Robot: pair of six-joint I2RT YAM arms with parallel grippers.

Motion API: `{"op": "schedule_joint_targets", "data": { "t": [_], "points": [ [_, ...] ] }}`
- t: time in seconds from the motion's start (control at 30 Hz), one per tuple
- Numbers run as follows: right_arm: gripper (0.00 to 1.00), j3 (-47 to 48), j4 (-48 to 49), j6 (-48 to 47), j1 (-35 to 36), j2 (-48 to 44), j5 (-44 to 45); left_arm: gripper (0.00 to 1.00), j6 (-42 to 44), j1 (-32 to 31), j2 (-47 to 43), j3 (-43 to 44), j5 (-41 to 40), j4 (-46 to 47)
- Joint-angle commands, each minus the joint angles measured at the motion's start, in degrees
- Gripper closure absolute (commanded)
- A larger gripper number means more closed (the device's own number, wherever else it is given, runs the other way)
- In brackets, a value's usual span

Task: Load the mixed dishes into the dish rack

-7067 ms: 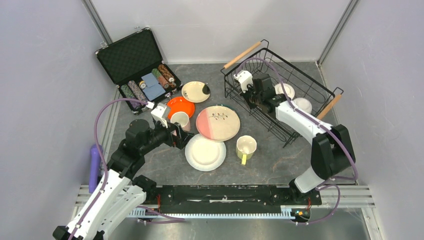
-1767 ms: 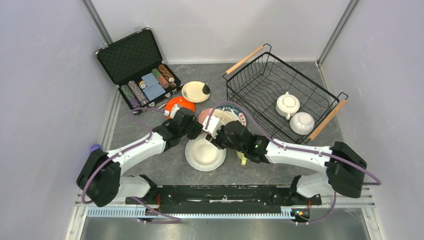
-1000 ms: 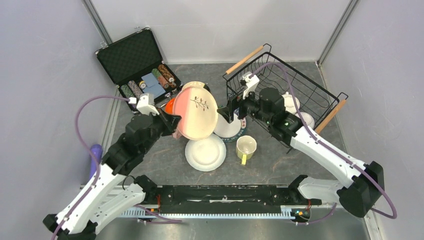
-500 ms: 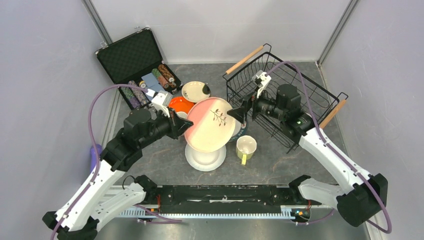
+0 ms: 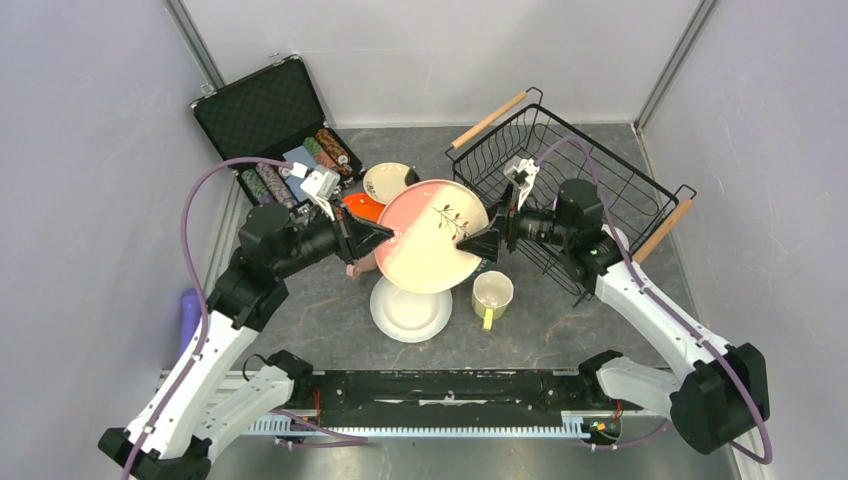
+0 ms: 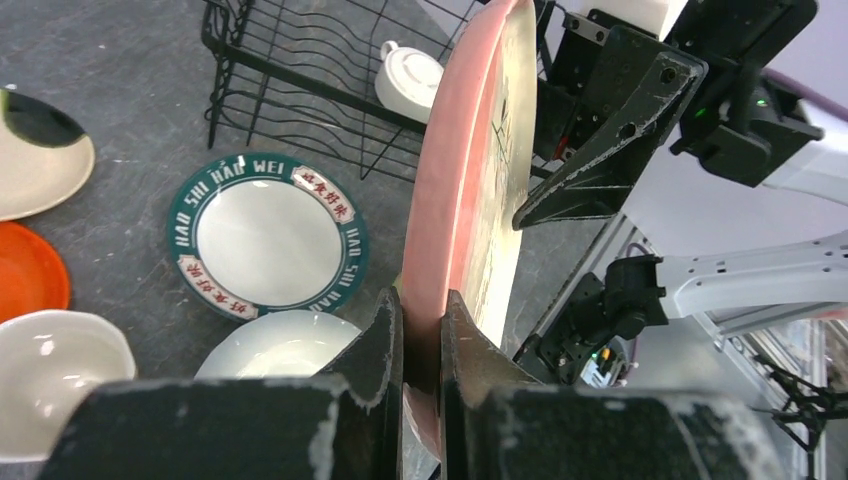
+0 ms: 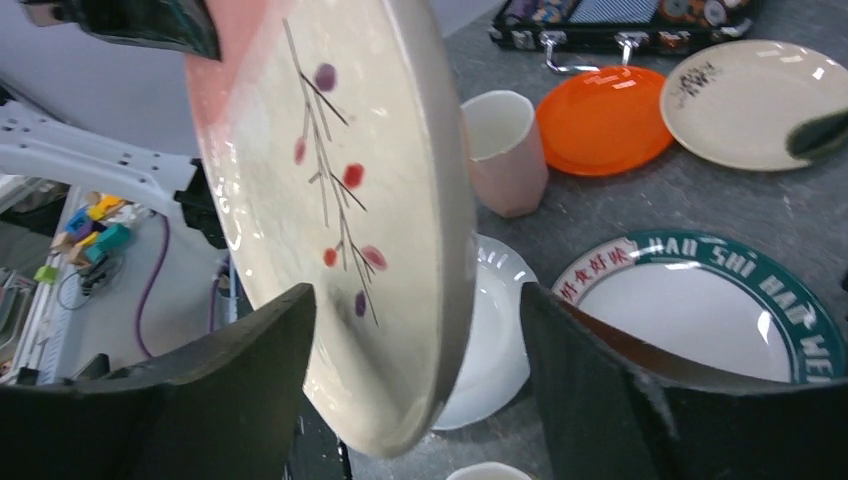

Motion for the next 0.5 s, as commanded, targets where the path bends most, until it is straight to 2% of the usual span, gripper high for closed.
{"op": "schedule_joint_targets", "data": {
  "t": [0.0, 0.07, 0.2, 0.3, 0.4, 0.47],
  "points": [
    [0.23, -1.9, 12.7, 7.4, -0.3, 0.6, -8.1, 0.98, -5.7, 1.4, 0.0, 0.3, 9.1, 14.5],
    [0.33, -3.1, 19.1, 12.1, -0.3, 0.5, -10.2, 0.98, -6.1, 1.7, 0.4, 0.1, 11.2, 15.5],
    [0.45, -3.4, 24.1, 17.0, -0.3, -0.5, -11.9, 0.98, -6.0, 1.9, 0.1, 0.5, 13.1, 16.0],
    [0.45, -2.8, 24.2, 17.9, -0.6, -2.0, -12.9, 0.98, -5.6, 2.4, 0.2, 1.3, 13.9, 15.6],
    [0.52, -2.3, 23.6, 18.6, -1.5, -3.2, -13.6, 0.98, -6.0, 3.0, 0.3, 1.4, 14.7, 16.3],
    [0.53, -2.3, 23.6, 19.4, -2.1, -3.6, -14.3, 0.98, -6.3, 3.5, 0.4, 1.5, 15.3, 16.9]
  ]
}}
